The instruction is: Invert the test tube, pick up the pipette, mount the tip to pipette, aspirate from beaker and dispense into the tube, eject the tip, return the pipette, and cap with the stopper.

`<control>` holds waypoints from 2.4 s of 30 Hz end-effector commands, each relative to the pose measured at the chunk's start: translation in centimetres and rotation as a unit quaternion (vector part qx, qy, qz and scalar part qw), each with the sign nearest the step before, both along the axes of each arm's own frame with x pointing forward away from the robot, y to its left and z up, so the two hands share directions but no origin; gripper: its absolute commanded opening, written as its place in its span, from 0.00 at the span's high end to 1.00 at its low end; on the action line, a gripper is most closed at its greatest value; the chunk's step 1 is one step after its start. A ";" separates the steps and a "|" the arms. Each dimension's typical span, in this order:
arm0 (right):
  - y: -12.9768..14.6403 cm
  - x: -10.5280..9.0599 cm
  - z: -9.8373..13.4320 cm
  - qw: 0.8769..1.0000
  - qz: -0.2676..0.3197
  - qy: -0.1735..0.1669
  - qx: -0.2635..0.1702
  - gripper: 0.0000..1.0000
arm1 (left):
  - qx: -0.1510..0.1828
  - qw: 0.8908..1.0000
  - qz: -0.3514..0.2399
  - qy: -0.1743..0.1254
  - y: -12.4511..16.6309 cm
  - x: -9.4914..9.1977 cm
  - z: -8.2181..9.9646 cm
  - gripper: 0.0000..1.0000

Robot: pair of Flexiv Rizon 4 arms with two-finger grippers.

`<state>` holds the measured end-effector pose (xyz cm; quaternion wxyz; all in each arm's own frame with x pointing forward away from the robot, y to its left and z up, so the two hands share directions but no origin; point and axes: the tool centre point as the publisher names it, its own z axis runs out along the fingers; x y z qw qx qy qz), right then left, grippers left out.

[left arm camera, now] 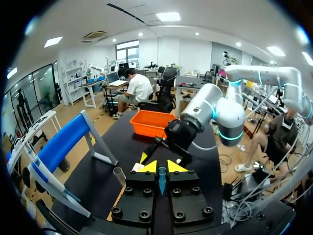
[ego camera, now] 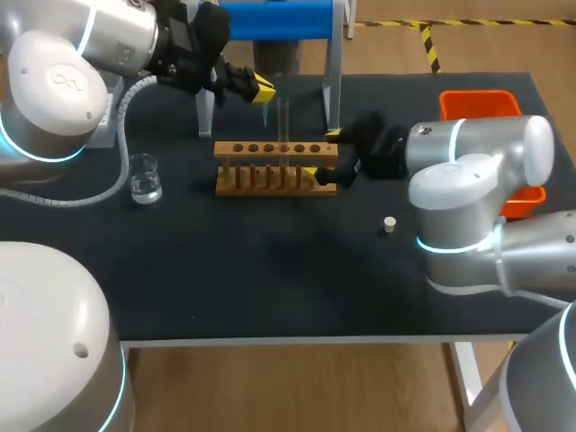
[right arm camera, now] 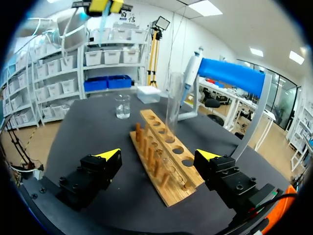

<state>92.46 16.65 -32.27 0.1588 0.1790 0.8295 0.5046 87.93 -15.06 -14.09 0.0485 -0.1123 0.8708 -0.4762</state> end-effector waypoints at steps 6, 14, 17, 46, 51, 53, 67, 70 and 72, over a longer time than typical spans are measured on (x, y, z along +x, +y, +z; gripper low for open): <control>-5.1 -4.1 5.4 0.995 0.070 -0.040 0.055 0.00 | 0.001 1.000 0.000 0.001 0.0 0.0 0.1 1.00; -3.9 -6.8 8.2 0.980 0.153 -0.070 0.106 0.00 | 0.001 1.000 0.000 0.001 0.0 0.0 0.1 1.00; -3.1 -7.3 8.7 0.973 0.177 -0.075 0.125 0.00 | 0.001 1.000 0.000 0.001 0.0 0.0 0.1 1.00; 1.1 -8.9 10.6 0.948 0.239 -0.040 0.206 0.00 | 0.004 1.000 -0.001 -0.002 -0.7 -0.3 0.1 1.00; 1.2 -9.0 10.8 0.947 0.239 -0.045 0.209 0.00 | -0.006 1.000 -0.006 -0.003 -1.6 -0.8 0.0 1.00; 1.2 -9.0 10.8 0.947 0.239 -0.045 0.210 0.00 | -0.010 1.000 -0.008 -0.001 -1.9 -1.0 -0.2 1.00; 1.8 -8.9 11.3 0.943 0.245 -0.034 0.221 0.00 | -0.017 1.000 -0.015 0.007 -3.0 -1.4 -0.6 1.00; 2.1 -8.6 11.6 0.945 0.241 -0.028 0.221 0.00 | -0.017 1.000 -0.015 0.007 -3.0 -1.4 -0.6 1.00; 2.3 -8.2 11.9 0.944 0.241 -0.022 0.224 0.00 | -0.017 1.000 -0.015 0.007 -3.0 -1.4 -0.6 1.00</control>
